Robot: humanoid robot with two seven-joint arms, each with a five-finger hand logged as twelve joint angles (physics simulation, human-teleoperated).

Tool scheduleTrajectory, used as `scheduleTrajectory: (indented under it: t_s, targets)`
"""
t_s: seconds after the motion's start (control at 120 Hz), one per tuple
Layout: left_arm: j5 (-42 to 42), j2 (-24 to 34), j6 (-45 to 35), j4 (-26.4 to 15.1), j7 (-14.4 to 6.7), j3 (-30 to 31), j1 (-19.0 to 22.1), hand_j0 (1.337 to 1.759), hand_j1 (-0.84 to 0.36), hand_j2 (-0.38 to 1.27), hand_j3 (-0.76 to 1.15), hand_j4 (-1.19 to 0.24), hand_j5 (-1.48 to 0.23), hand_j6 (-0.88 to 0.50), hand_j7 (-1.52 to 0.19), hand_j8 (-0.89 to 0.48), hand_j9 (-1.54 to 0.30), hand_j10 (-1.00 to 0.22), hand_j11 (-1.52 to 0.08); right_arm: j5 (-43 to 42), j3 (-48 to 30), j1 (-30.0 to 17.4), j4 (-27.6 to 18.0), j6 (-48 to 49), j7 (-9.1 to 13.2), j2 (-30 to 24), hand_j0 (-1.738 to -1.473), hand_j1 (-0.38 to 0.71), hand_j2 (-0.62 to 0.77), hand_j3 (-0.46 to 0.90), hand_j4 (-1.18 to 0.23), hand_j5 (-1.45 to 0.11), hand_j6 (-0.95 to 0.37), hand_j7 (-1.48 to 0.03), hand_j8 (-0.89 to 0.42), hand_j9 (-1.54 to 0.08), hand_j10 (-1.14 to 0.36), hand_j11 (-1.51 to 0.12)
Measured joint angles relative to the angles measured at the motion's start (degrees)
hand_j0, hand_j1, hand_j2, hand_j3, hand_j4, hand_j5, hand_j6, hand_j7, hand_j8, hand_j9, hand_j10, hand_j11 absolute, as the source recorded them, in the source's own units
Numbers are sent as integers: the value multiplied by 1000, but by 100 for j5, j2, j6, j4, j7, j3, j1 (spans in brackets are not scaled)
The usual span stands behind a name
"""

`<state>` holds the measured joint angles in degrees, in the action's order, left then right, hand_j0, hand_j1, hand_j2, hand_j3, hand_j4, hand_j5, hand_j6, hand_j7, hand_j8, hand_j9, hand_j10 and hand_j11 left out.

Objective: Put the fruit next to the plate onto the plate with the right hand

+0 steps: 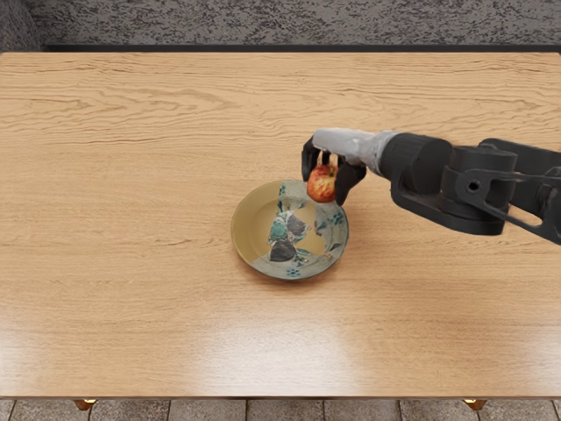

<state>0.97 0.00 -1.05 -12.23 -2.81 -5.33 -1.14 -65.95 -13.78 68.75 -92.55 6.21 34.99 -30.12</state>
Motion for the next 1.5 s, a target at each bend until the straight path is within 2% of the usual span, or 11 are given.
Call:
scheduleTrajectory:
  t_s: [0.383,0.433,0.717,0.75,0.858,0.967,1.05,1.183,1.233,1.383,1.5]
  targets:
    - [0,0,0,-2,0,0,0,1658,349,0,0,0,0,0,0,0,0,0,0,-1,-97,-325,18,240,1,464,-1658,412,569,1,-602,-973,-395,-869,-344,-929,-625,-935]
    - [0,0,0,-2,0,-1,0,1658,349,0,0,0,0,0,0,0,0,0,0,-7,-83,-370,26,244,1,499,-1658,376,556,1,-604,-969,-399,-869,-341,-930,-624,-936]
    - [0,0,0,-2,0,0,0,1658,349,0,0,0,0,0,0,0,0,0,0,-34,-66,-540,201,221,2,611,-1657,284,325,0,-614,-894,-452,-842,-400,-870,-627,-872]
    - [0,0,0,-2,0,0,0,1658,349,0,0,0,0,0,0,0,0,0,0,-34,-84,-554,223,207,2,618,-1658,251,279,0,-576,-832,-438,-787,-395,-811,-587,-812]
    - [0,0,0,-1,0,0,0,1658,349,0,0,0,0,0,0,0,0,0,0,-28,-150,-578,309,194,1,665,-1658,20,162,0,-353,-508,-272,-481,-247,-495,-360,-496]
    - [0,0,0,-1,0,-1,0,1658,349,0,0,0,0,0,0,0,0,0,0,86,-434,-626,301,362,1,605,-1658,-118,94,0,-221,-314,-173,-299,-158,-307,-224,-308]
    - [0,0,0,-2,0,-1,0,1658,349,0,0,0,0,0,0,0,0,0,0,483,-1141,-841,223,974,1,287,-1658,-184,61,0,-157,-222,-126,-211,-116,-217,-159,-217]
    - [0,0,0,-1,0,1,0,1658,349,0,0,0,0,0,0,0,0,0,0,1976,-2037,-1052,218,2257,1,-695,-1658,-247,29,0,-97,-134,-81,-128,-75,-131,-98,-131]
    - [0,0,0,-1,0,0,0,1658,349,0,0,0,0,0,0,0,0,0,0,2390,-2189,-1097,264,2494,-13,-989,-1658,-261,22,0,-82,-113,-70,-109,-66,-111,-83,-111]
    - [3,0,0,-1,0,1,-5,1658,349,0,0,0,0,0,0,0,0,0,0,3577,-2402,-1146,554,2789,-277,-1783,-1658,-289,8,0,-56,-74,-51,-72,-48,-73,-56,-73]
    - [2,0,0,-1,0,-3,-61,1658,349,0,0,0,0,0,0,0,0,0,0,4154,-2464,-1158,699,2851,-409,-2181,-1658,-300,2,0,-45,-59,-43,-57,-41,-58,-45,-58]
